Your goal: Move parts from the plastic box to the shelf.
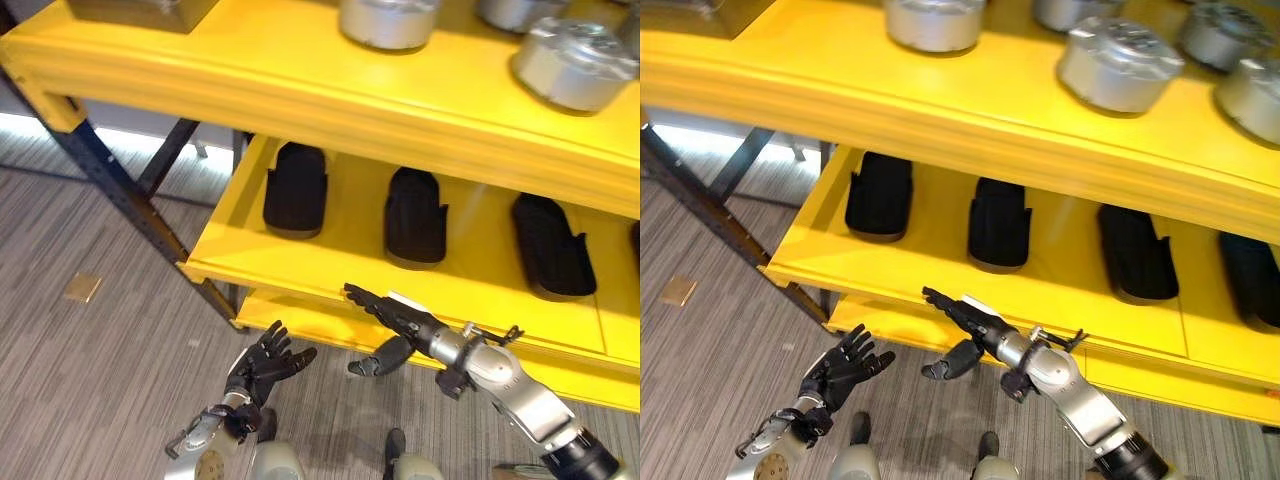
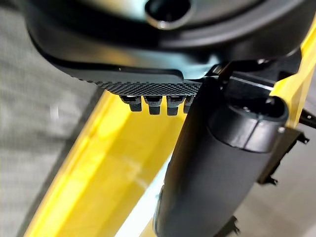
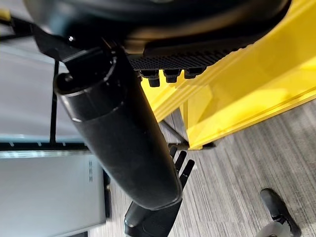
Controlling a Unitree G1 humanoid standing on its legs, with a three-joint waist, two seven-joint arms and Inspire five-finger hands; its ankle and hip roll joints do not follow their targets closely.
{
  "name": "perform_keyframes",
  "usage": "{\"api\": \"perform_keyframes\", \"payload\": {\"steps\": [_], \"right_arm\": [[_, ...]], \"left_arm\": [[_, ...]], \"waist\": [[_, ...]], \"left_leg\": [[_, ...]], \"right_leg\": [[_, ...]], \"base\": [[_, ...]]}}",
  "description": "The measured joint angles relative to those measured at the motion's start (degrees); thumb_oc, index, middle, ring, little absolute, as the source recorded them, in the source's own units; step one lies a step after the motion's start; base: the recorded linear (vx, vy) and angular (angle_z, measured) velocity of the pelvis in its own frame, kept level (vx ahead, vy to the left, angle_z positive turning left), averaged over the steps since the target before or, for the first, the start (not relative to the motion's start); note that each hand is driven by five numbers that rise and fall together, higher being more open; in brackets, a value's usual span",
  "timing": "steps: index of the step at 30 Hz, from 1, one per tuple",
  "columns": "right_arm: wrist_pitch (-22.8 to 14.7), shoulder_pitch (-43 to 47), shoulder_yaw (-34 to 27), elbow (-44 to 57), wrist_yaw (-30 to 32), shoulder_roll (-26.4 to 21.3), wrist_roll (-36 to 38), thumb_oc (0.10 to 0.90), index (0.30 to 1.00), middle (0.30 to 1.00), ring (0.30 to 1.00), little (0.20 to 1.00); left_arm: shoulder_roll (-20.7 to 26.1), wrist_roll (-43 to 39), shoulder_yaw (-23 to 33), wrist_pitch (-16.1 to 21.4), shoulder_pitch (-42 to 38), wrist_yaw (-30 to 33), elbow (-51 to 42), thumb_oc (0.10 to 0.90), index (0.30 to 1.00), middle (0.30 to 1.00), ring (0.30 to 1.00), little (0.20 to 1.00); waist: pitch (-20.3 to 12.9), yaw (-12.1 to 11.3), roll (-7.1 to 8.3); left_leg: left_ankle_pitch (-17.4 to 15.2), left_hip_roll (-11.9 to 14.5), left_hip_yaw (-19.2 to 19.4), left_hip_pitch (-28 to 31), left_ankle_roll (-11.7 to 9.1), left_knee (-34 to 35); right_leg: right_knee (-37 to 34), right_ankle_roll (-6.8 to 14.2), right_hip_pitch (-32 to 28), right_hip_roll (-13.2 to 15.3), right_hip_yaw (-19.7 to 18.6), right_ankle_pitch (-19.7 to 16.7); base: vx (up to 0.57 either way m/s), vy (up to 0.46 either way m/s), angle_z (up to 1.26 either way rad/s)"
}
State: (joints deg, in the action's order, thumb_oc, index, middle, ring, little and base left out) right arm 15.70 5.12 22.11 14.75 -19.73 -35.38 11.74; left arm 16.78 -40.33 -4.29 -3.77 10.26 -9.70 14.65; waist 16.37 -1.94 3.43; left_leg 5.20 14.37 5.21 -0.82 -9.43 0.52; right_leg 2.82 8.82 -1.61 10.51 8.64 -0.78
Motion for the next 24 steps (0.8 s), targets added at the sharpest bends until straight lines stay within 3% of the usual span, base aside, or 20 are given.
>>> {"api": "perform_keyframes", "payload": {"steps": [5,10,15,20,24], "right_arm": [[-2.1,-7.6,-6.2,0.3,-5.4,-1.0,6.7,0.900,1.000,1.000,1.000,1.000],[-4.6,-13.9,-10.0,-5.3,-5.2,2.7,13.2,0.900,1.000,1.000,1.000,1.000],[-10.5,-18.7,-12.1,-18.7,-2.5,9.6,18.7,0.900,1.000,1.000,1.000,1.000],[-15.6,-20.9,-13.3,-20.1,1.7,11.6,18.9,0.900,1.000,1.000,1.000,1.000],[-16.6,-20.5,-14.5,-20.2,2.2,12.4,19.1,0.900,1.000,1.000,1.000,1.000]], "left_arm": [[-0.1,0.1,0.7,2.8,2.3,-3.2,0.2,0.900,1.000,1.000,1.000,1.000],[0.4,0.2,4.2,4.0,4.7,-5.7,0.2,0.900,1.000,1.000,1.000,1.000],[0.3,0.1,4.6,4.0,6.2,-9.7,0.4,0.900,1.000,1.000,1.000,1.000],[0.0,-0.1,3.8,3.7,6.8,-11.0,0.4,0.900,1.000,1.000,1.000,1.000],[0.0,-0.1,3.3,3.5,6.5,-11.1,0.4,0.900,1.000,1.000,1.000,1.000]], "waist": [[-1.5,1.4,-0.68],[-3.4,2.6,-0.78],[-5.0,4.7,-1.22],[-5.8,6.1,-2.35],[-7.1,6.5,-3.44]], "left_leg": [[1.7,1.2,1.1,2.1,0.0,3.9],[1.7,1.5,2.4,2.1,0.0,4.0],[1.5,1.5,4.3,3.1,0.0,4.3],[1.3,1.5,5.7,3.7,0.0,4.3],[1.2,1.4,6.5,4.0,0.0,4.3]], "right_leg": [[-3.0,-0.3,-1.0,-1.1,-0.3,-1.6],[-5.1,-0.2,-1.1,-1.2,-1.1,-2.9],[-8.1,0.1,-1.9,-1.0,-2.0,-4.7],[-8.1,-0.1,-1.4,-0.7,-2.0,-4.8],[-8.1,0.1,-1.1,-0.4,-1.9,-5.3]], "base": [[-0.01,-0.009,-0.08],[-0.02,-0.026,-0.11],[-0.01,-0.017,-0.19],[0.00,0.010,-0.13],[0.02,0.009,-0.11]]}}
